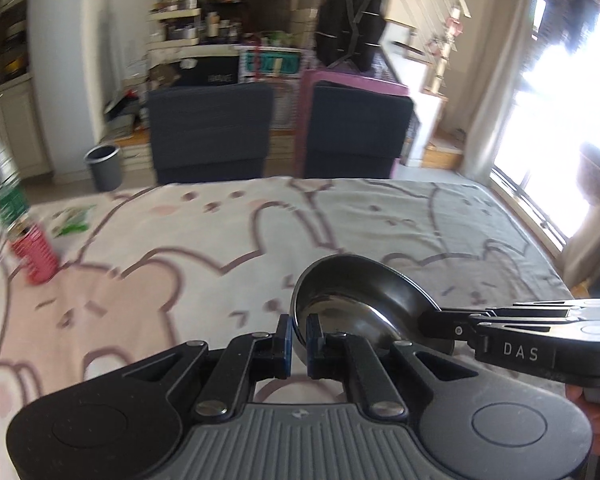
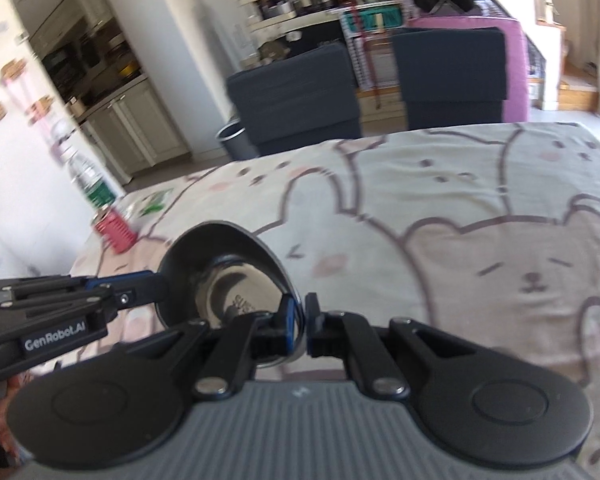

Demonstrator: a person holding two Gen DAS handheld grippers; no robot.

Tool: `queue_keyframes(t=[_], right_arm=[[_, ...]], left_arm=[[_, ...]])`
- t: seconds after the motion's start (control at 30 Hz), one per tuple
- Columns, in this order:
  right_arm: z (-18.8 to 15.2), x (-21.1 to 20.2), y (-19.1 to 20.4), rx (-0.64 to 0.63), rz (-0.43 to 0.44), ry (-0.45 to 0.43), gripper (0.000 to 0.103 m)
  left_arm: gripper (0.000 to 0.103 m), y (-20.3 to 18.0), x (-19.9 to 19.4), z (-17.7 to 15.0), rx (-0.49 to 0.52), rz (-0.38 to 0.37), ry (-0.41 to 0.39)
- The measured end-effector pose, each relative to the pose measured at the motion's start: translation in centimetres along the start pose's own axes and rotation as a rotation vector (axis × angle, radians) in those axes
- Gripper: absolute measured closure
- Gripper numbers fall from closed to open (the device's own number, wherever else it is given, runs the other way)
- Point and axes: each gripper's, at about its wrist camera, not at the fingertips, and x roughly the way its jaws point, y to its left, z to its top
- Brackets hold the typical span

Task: Organize plates and bowls
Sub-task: 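Lift the round steel bowl with both tools and carry it to the steel tray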

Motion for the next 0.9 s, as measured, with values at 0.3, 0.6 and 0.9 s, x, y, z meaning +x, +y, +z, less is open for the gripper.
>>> queue_keyframes(t=[0.3,0.6,0.9], right_arm=[[-1.1,4.6,7.1,-0.09,0.064,0.078,0.097],[-3.3,8.1,11.5,-0.142,0.112,0.188,0.096],[-4.9,10.4,11.8,-0.132,0.088,0.279,0.098]], left_arm=[[0.096,6.9,-2.2,-3.5,-0.123,0.09,0.025],[0.097,11.8,-1.2,-6.7,-0.201,0.115,0.128],[0.099,12.6,1.8,-7.7,-0.188,0.126,0.239]])
